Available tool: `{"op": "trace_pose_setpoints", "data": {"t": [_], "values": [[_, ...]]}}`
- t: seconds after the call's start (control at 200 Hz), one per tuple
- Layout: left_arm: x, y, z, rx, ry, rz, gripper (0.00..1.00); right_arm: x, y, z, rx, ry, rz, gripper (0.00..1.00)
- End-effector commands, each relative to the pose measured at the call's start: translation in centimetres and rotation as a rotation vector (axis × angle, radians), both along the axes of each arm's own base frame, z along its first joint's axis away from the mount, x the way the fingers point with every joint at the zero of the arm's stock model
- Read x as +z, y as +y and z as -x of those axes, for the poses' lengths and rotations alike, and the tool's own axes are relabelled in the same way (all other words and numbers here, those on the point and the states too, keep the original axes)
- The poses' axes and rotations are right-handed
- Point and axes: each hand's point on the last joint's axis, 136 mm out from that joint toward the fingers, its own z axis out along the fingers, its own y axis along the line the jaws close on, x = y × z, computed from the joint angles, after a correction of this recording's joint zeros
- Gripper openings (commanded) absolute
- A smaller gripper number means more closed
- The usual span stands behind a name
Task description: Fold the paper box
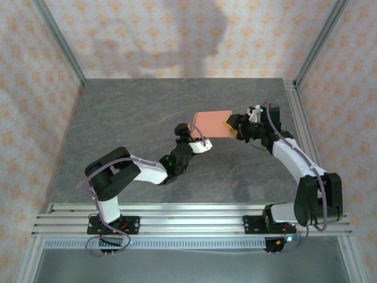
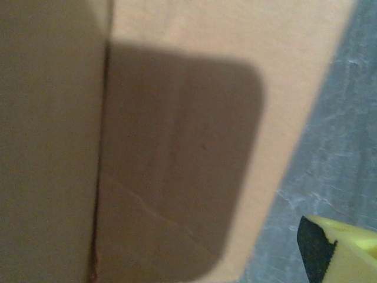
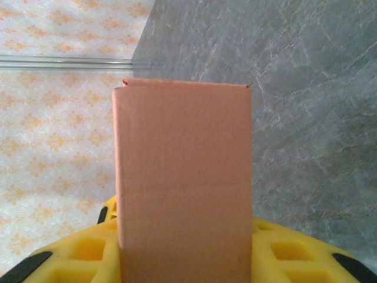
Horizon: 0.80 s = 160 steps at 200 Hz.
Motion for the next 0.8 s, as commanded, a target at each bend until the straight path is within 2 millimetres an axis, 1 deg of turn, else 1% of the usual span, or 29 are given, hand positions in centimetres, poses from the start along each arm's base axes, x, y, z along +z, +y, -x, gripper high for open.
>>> {"op": "trace_pose_setpoints", "data": {"t": [0.0, 0.1, 0.26, 0.375, 0.465, 0.495, 0.576, 0.646, 0.711, 0.796], "values": [[4.2, -0.1, -0.6, 0.030, -0.121, 0.080, 0.92, 1.8, 0.3, 0.8, 0.021, -0.008, -0.040, 0.40], [4.4, -0.3, -0.5, 0.014, -0.128, 0.087, 0.88, 1.6, 0.3, 1.1, 0.025, 0.002, -0.045, 0.39], [4.5, -0.8, -0.2, -0.022, -0.129, 0.088, 0.86, 1.6, 0.3, 1.4, 0.025, 0.001, -0.045, 0.39], [4.6, -1.0, -0.1, -0.035, -0.132, 0.076, 0.83, 1.6, 0.3, 1.7, 0.031, -0.003, -0.037, 0.39], [4.4, -1.1, -0.1, -0.042, -0.128, 0.065, 0.76, 1.7, 0.3, 1.7, 0.034, -0.006, -0.036, 0.39], [4.4, -1.2, 0.0, -0.044, -0.127, 0.065, 0.72, 1.8, 0.3, 1.8, 0.035, -0.009, -0.033, 0.39], [4.2, -1.4, 0.1, -0.051, -0.124, 0.059, 0.66, 1.6, 0.2, 1.9, 0.036, -0.005, -0.026, 0.39], [4.2, -1.6, 0.3, -0.048, -0.122, 0.054, 0.64, 1.4, 0.2, 1.8, 0.037, -0.004, -0.024, 0.39], [4.2, -2.0, 0.5, -0.054, -0.124, 0.058, 0.58, 1.3, 0.2, 1.8, 0.037, -0.002, -0.023, 0.39], [4.1, -2.3, 0.8, -0.059, -0.123, 0.053, 0.53, 1.2, 0.2, 1.8, 0.038, 0.000, -0.022, 0.39]]}}
